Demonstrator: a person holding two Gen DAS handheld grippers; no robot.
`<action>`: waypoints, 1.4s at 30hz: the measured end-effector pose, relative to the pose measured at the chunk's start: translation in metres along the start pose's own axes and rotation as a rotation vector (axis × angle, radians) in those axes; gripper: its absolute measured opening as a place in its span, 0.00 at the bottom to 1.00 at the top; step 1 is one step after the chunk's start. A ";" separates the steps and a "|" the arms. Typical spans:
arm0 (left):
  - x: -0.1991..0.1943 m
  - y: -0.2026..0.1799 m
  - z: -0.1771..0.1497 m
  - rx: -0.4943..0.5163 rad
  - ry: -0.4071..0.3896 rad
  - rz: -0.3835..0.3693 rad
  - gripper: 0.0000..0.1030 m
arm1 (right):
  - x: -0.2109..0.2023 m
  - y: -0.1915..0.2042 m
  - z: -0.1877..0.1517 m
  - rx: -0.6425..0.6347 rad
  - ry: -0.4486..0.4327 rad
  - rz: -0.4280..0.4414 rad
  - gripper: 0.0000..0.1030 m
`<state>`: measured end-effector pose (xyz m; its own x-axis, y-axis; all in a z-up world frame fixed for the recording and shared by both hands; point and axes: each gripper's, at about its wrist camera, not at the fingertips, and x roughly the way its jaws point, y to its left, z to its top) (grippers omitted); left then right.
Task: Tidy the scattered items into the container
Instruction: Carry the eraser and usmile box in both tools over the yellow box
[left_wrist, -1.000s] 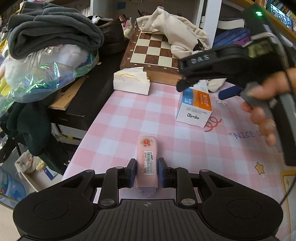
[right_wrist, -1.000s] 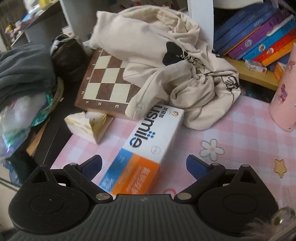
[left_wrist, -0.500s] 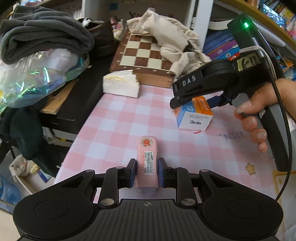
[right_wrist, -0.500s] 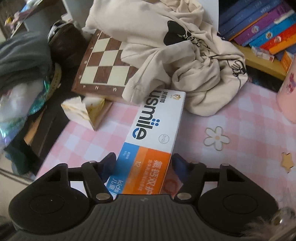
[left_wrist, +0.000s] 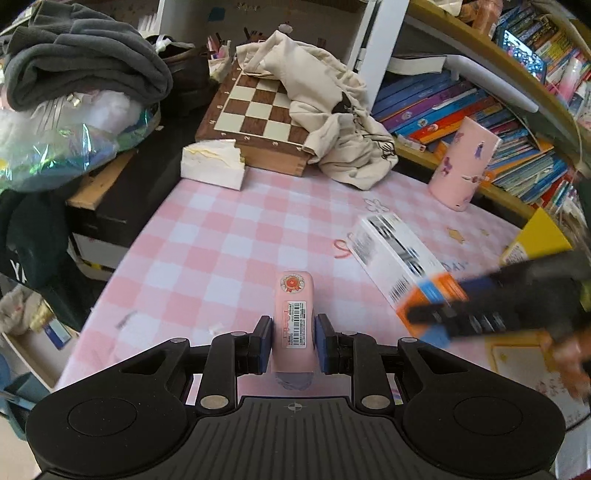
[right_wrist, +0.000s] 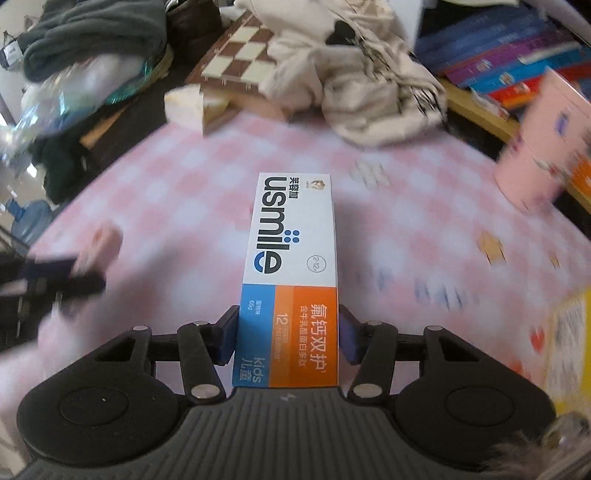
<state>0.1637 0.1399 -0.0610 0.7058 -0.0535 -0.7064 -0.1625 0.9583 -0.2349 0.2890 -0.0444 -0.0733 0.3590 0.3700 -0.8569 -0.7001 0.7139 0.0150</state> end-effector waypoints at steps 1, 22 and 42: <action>-0.002 -0.002 -0.002 0.005 0.003 -0.005 0.22 | -0.005 0.000 -0.009 0.005 0.004 -0.003 0.49; -0.013 -0.024 -0.016 0.074 0.076 -0.052 0.22 | -0.011 -0.003 -0.042 0.065 -0.029 0.008 0.49; -0.079 -0.031 -0.020 0.162 -0.039 -0.138 0.22 | -0.100 0.030 -0.082 0.231 -0.181 0.025 0.49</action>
<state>0.0988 0.1088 -0.0115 0.7401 -0.1797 -0.6481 0.0486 0.9754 -0.2149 0.1811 -0.1085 -0.0291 0.4617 0.4746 -0.7494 -0.5584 0.8119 0.1701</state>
